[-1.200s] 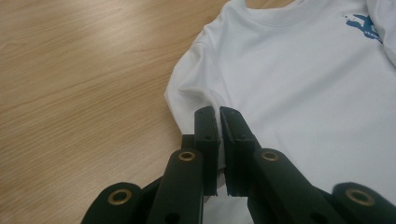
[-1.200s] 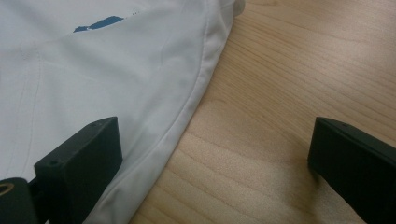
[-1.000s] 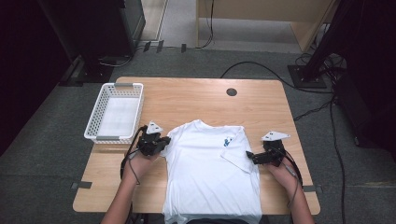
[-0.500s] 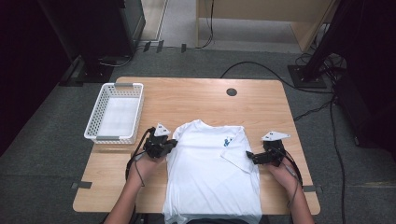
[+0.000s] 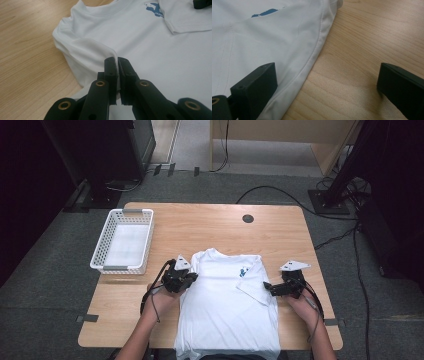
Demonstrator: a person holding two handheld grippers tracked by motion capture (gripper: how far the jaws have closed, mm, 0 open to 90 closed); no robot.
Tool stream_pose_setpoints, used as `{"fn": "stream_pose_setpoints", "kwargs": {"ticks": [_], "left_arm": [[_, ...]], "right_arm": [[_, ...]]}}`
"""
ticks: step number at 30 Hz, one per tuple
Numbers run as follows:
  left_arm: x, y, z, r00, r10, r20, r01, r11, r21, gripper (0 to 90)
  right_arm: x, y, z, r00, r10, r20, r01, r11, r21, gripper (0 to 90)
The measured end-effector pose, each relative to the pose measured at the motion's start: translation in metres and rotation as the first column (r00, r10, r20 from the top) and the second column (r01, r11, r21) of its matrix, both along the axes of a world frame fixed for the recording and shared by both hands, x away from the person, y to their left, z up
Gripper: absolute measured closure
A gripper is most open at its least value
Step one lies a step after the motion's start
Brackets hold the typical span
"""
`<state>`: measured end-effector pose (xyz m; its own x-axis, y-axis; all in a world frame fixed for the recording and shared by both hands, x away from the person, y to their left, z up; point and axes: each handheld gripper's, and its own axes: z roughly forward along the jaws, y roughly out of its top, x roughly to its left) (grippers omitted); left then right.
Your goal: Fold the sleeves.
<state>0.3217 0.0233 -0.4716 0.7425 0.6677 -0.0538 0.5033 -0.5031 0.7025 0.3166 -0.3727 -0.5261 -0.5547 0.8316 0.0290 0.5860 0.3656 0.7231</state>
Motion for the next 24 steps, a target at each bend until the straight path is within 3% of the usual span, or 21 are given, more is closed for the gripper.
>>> {"fn": "stream_pose_setpoints", "kwargs": {"ticks": [13,24], "left_arm": [[-0.007,-0.013,0.001,0.9998,-0.022,-0.002,0.022,0.9993,-0.031,88.0],[-0.016,-0.031,0.001,0.9966,-0.082,-0.003,0.082,0.9965,-0.013,88.0]], "right_arm": [[0.000,0.000,0.000,1.0000,-0.002,-0.002,0.002,1.0000,0.001,3.1],[0.000,0.000,0.000,1.0000,-0.004,-0.003,0.004,1.0000,0.001,3.1]]}}
